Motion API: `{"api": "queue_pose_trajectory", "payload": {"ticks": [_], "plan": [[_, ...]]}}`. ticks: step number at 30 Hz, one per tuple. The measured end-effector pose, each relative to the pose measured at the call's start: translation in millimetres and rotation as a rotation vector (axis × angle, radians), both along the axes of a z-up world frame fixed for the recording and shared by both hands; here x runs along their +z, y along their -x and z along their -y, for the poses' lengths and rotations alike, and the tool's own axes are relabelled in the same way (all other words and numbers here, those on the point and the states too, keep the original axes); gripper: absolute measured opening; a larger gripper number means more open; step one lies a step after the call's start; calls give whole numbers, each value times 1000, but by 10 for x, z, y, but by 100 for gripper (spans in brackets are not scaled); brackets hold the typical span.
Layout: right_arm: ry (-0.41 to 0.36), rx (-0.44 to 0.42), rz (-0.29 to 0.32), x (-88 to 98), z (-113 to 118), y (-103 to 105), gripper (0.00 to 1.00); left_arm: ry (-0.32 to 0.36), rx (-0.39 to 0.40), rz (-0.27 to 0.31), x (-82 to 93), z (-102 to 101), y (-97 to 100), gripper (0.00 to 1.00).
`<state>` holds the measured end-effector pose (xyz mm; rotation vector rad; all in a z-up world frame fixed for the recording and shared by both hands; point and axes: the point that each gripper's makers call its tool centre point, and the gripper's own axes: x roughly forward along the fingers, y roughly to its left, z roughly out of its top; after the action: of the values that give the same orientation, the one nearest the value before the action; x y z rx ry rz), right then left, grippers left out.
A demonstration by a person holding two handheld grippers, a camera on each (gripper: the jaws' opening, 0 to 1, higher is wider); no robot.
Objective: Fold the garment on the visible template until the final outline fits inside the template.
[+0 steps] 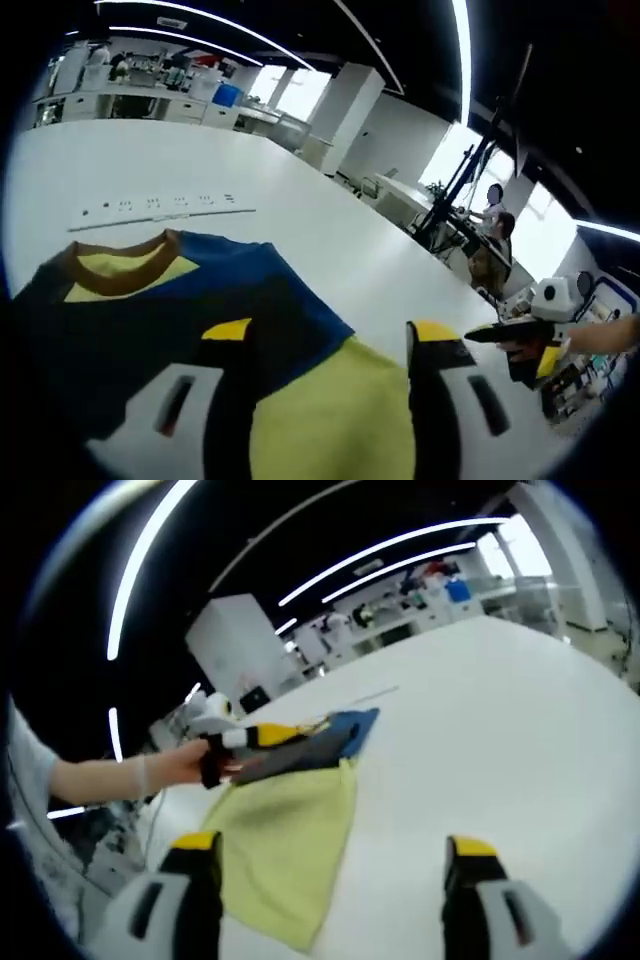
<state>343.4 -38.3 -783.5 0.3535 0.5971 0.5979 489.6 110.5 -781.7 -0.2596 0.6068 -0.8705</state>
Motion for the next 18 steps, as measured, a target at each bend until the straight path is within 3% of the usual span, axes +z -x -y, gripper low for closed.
{"api": "queue_pose_trajectory", "payload": {"ticks": [5,6,11,18], "plan": [[43,52,5,-6,-83,29,92,16,43,9,62,-286,78,62],[78,77,17,58,-125,46,91,4,46,36,143,-488,219,69],[99,93,27,122,-148,73,90,-12,54,59,233,-767,492,82],[135,110,15,87,-160,199,89,-43,74,58,256,-1152,773,84]]}}
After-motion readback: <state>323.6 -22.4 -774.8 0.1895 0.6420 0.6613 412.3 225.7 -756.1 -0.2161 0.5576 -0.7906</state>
